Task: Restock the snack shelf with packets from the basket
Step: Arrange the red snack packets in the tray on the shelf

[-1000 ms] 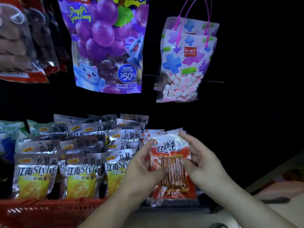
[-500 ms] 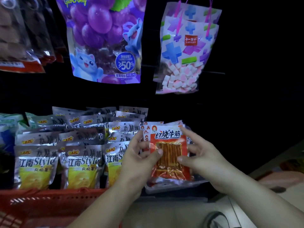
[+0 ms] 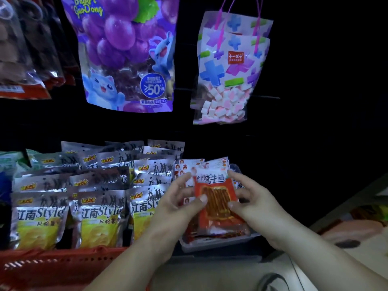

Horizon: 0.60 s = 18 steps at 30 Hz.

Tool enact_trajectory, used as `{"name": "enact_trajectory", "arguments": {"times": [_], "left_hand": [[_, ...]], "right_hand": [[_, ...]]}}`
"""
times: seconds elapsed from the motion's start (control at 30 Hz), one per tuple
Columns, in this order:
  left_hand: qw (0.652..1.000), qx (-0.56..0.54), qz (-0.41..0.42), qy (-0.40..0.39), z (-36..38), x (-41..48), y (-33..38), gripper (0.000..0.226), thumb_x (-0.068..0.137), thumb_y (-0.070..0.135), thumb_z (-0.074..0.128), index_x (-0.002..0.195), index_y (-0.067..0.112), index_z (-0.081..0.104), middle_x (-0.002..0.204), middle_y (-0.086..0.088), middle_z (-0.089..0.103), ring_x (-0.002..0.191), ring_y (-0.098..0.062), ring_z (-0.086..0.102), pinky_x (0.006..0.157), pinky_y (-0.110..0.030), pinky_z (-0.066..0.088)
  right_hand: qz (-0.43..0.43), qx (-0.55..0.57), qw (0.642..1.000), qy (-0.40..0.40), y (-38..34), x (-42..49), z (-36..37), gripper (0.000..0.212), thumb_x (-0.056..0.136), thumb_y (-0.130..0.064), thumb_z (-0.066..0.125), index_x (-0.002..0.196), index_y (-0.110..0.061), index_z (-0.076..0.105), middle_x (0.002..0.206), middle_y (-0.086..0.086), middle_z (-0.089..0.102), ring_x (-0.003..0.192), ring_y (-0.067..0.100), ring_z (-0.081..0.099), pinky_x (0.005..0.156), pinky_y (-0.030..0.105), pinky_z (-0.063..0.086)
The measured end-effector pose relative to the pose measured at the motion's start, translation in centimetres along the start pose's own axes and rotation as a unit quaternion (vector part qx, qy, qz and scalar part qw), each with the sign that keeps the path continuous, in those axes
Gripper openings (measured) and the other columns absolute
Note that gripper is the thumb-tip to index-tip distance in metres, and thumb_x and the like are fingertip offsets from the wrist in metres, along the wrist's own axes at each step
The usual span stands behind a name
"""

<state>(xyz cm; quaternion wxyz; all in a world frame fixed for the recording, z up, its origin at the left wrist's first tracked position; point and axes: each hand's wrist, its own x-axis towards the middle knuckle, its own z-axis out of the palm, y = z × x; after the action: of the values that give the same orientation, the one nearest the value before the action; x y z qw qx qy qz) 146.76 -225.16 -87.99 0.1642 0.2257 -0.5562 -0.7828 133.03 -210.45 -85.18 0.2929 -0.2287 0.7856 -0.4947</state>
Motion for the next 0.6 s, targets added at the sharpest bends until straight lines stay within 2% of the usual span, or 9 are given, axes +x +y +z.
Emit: {"name": "enact_trajectory", "arguments": {"times": [0.07,0.13,0.17,0.23,0.27,0.33,0.4,0.5,0.6], "left_hand": [[0.999,-0.018,-0.007,0.038,-0.2,0.2,-0.2,0.073,0.089,0.009,0.074,0.147,0.041,0.044,0.124,0.005,0.072,0.105,-0.019,0.074,0.077,-0.032,0.062],[0.999,-0.004,-0.001,0.052,-0.3,0.2,-0.3,0.087,0.090,-0.002,0.071,0.154,0.044,0.034,0.137,0.006,0.065,0.114,-0.010,0.068,0.086,-0.032,0.060],[0.999,0.008,0.013,0.046,-0.3,0.0,-0.3,0.094,0.091,-0.005,0.070,0.156,0.047,0.027,0.132,0.016,0.066,0.113,0.001,0.065,0.086,-0.025,0.058],[0.998,0.031,0.045,-0.002,-0.2,-0.2,-0.3,0.103,0.092,-0.010,0.066,0.156,0.050,0.012,0.107,0.032,0.071,0.099,0.011,0.068,0.075,-0.014,0.056],[0.997,0.054,0.059,-0.024,-0.2,-0.1,-0.4,0.103,0.092,-0.010,0.066,0.156,0.050,0.012,0.108,0.030,0.072,0.101,0.006,0.070,0.075,-0.015,0.057],[0.989,0.111,0.099,-0.022,-0.6,0.5,-1.0,0.080,0.091,-0.008,0.069,0.145,0.047,0.046,0.115,0.014,0.074,0.108,-0.010,0.071,0.081,-0.023,0.059],[0.961,0.201,0.186,0.028,-1.2,1.2,-2.0,0.053,0.082,-0.018,0.070,0.101,0.032,0.073,0.101,0.003,0.072,0.098,-0.018,0.069,0.078,-0.025,0.055],[0.952,0.210,0.219,0.043,-1.2,1.6,-2.4,0.051,0.066,-0.033,0.068,0.077,0.016,0.075,0.095,-0.001,0.067,0.092,-0.017,0.066,0.077,-0.023,0.052],[0.979,0.109,0.170,0.039,-0.9,1.7,-2.3,0.025,0.086,-0.011,0.072,0.089,0.012,0.078,0.093,-0.005,0.078,0.090,-0.020,0.073,0.077,-0.026,0.058]], "right_hand": [[-0.023,0.003,0.999,-0.039,-0.3,-0.2,0.1,0.083,0.097,-0.001,0.066,0.149,-0.057,0.034,0.113,-0.008,0.070,0.090,0.026,0.076,0.072,0.038,0.064],[-0.044,-0.023,0.997,-0.053,-0.3,-0.3,0.4,0.093,0.095,-0.001,0.068,0.151,-0.061,0.025,0.099,-0.012,0.069,0.083,0.021,0.074,0.072,0.040,0.063],[-0.053,-0.034,0.997,-0.044,-0.3,-0.3,0.5,0.097,0.094,-0.002,0.071,0.152,-0.061,0.021,0.097,-0.009,0.069,0.084,0.023,0.073,0.073,0.041,0.063],[-0.062,-0.032,0.998,-0.003,-0.3,-0.2,0.5,0.094,0.090,-0.008,0.077,0.151,-0.056,0.023,0.096,0.000,0.070,0.087,0.014,0.072,0.074,0.028,0.061],[-0.070,-0.019,0.997,0.021,-0.4,-0.1,0.3,0.085,0.089,-0.011,0.079,0.144,-0.055,0.032,0.095,0.004,0.070,0.085,0.011,0.071,0.071,0.021,0.057],[-0.101,-0.022,0.993,0.052,-0.4,0.5,-0.1,0.048,0.088,-0.008,0.078,0.112,-0.048,0.065,0.091,0.007,0.070,0.082,0.017,0.069,0.065,0.018,0.052],[-0.119,-0.024,0.992,0.039,-0.2,0.7,-0.5,0.035,0.087,0.009,0.072,0.084,-0.026,0.076,0.088,0.005,0.075,0.085,0.018,0.071,0.073,0.027,0.058],[-0.114,0.025,0.993,-0.027,-0.4,0.3,-1.1,0.039,0.076,0.023,0.074,0.087,-0.015,0.078,0.105,0.007,0.077,0.106,0.021,0.072,0.098,0.046,0.057],[-0.125,0.047,0.988,-0.081,-0.7,-0.3,-1.1,0.032,0.075,-0.007,0.086,0.105,-0.018,0.080,0.112,0.007,0.076,0.111,0.023,0.070,0.097,0.046,0.058]]}}
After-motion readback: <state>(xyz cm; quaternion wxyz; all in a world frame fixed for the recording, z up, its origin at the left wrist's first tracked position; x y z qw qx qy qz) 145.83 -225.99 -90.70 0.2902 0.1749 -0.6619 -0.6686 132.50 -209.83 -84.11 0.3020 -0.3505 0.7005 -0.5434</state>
